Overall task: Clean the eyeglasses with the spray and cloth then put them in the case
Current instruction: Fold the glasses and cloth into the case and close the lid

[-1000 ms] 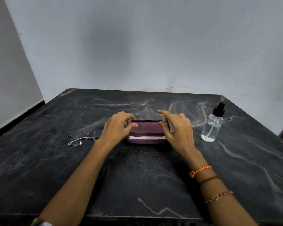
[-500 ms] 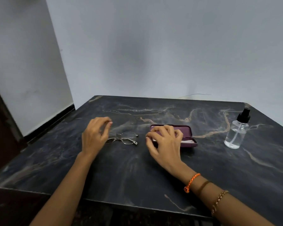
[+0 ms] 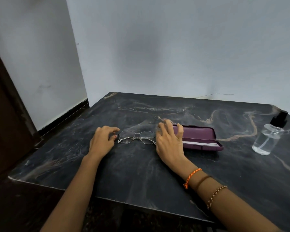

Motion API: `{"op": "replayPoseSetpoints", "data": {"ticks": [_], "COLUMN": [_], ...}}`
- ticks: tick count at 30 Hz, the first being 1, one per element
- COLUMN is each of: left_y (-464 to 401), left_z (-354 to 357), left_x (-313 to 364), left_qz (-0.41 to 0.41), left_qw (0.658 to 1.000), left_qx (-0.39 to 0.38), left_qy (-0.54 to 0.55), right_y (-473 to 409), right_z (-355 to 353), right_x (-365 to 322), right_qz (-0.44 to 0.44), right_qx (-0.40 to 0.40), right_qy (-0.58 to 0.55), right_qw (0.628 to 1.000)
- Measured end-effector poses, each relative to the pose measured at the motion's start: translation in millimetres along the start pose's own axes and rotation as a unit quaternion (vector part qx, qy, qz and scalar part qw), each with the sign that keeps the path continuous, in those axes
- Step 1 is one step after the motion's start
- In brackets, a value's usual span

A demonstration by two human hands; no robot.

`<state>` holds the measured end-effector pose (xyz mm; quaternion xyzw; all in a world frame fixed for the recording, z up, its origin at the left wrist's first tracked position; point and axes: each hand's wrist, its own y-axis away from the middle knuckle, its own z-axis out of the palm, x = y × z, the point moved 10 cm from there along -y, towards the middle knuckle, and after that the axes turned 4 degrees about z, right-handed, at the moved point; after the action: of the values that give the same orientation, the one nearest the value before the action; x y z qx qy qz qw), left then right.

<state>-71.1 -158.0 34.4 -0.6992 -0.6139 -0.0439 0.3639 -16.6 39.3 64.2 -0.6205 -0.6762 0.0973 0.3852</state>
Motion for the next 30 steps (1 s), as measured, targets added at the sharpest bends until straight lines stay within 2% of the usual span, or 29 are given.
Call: {"op": "replayPoseSetpoints", "data": {"ticks": [3, 10, 16, 20, 24, 27, 30], "left_y": [-0.6, -1.7, 4.7, 12.4, 21.7, 18.7, 10.1], "left_z": [4.5, 1.5, -19.7, -39.5, -49.9, -42.7, -29.7], "left_x": [2.6, 10.2, 21.3, 41.5, 61.1, 91.7, 130.8], "left_qz": [0.002, 0.031, 0.072, 0.123, 0.097, 0.103, 0.140], "left_qw": [1.000, 0.999, 0.993, 0.978, 0.960, 0.955, 0.955], "left_qx": [-0.014, 0.005, 0.090, 0.162, 0.224, 0.214, 0.184], "left_qy": [-0.015, -0.038, -0.007, 0.035, 0.139, 0.176, 0.187], "right_y": [-0.5, -3.2, -0.2, 1.4, 2.9, 3.6, 6.6], "right_z": [-0.3, 4.0, -9.1, -23.7, -32.1, -37.3, -32.2], "right_x": [2.1, 4.8, 14.5, 28.1, 66.8, 110.1, 151.4], "right_qz": [0.013, 0.033, 0.065, 0.084, 0.143, 0.179, 0.207], "right_qx": [0.013, 0.020, 0.085, 0.153, 0.188, 0.207, 0.197], "right_qy": [0.001, -0.029, -0.119, -0.199, -0.312, -0.375, -0.405], "right_qw": [1.000, 0.999, 0.987, 0.964, 0.920, 0.886, 0.868]}}
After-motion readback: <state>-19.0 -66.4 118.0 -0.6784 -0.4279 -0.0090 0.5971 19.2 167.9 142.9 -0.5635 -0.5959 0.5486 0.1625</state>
